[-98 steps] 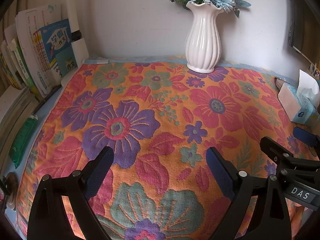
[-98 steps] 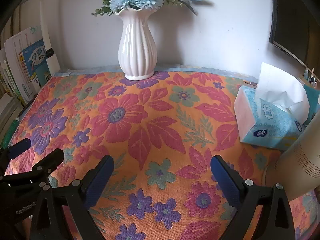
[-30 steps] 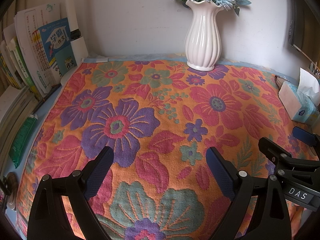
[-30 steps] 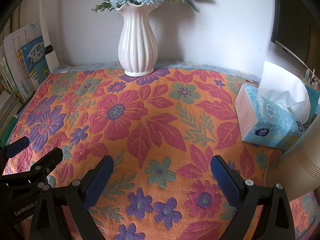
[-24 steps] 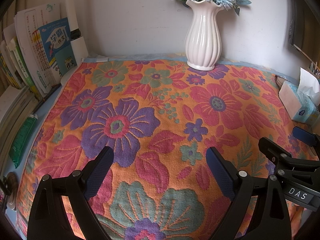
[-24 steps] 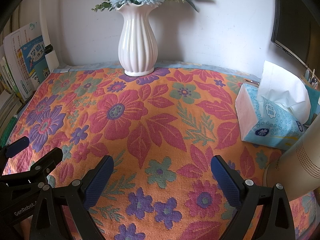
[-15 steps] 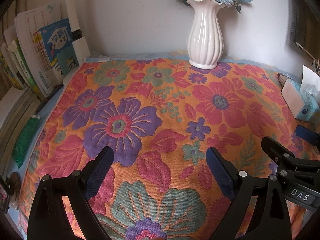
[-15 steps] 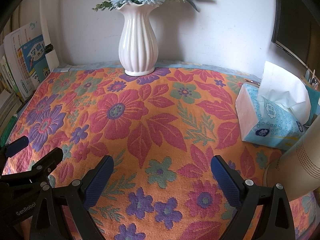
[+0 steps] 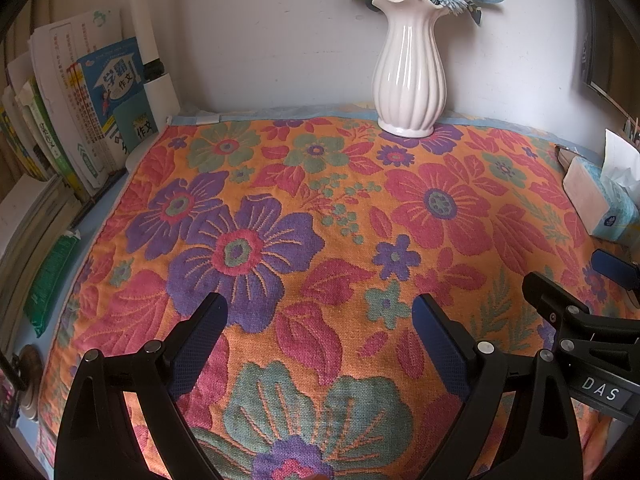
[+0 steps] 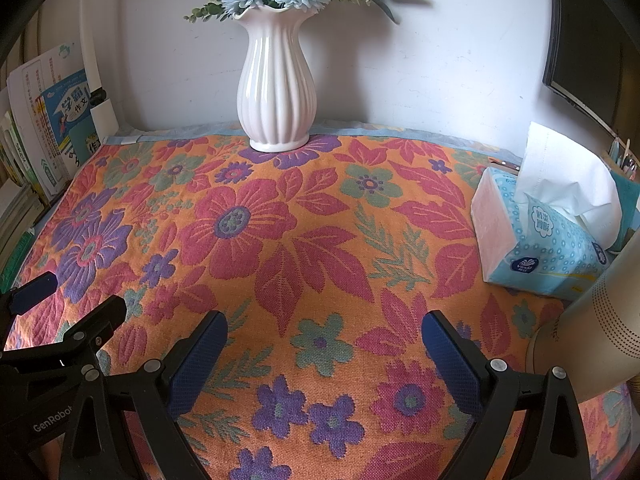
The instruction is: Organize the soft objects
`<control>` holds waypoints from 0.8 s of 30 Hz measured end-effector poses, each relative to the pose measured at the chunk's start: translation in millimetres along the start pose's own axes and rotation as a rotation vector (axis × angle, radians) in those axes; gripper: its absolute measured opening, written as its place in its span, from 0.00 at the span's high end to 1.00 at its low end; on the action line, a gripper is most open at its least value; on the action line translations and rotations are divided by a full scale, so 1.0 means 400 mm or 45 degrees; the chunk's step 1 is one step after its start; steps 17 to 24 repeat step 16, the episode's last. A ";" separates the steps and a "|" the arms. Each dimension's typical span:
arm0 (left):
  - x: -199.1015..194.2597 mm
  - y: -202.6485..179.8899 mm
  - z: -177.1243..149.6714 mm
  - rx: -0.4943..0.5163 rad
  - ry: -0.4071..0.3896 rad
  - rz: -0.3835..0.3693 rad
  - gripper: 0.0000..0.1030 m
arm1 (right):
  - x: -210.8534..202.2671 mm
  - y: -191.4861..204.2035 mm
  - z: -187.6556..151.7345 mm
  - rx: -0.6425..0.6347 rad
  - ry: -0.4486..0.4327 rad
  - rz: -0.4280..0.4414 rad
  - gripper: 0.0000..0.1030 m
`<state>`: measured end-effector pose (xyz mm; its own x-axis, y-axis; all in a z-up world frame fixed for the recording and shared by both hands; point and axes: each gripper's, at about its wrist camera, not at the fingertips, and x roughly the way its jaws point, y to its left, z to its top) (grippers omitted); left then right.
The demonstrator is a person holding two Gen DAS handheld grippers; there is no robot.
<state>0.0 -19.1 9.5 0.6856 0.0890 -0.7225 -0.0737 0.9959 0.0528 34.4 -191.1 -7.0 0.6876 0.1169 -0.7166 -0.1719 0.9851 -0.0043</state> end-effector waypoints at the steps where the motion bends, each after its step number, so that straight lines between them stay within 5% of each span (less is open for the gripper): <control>1: 0.000 0.000 0.000 0.000 0.000 0.000 0.10 | 0.000 0.000 0.000 0.000 0.000 0.000 0.06; 24: -0.035 0.014 0.002 0.005 -0.112 0.039 0.10 | -0.003 -0.002 -0.001 -0.010 0.001 -0.002 0.06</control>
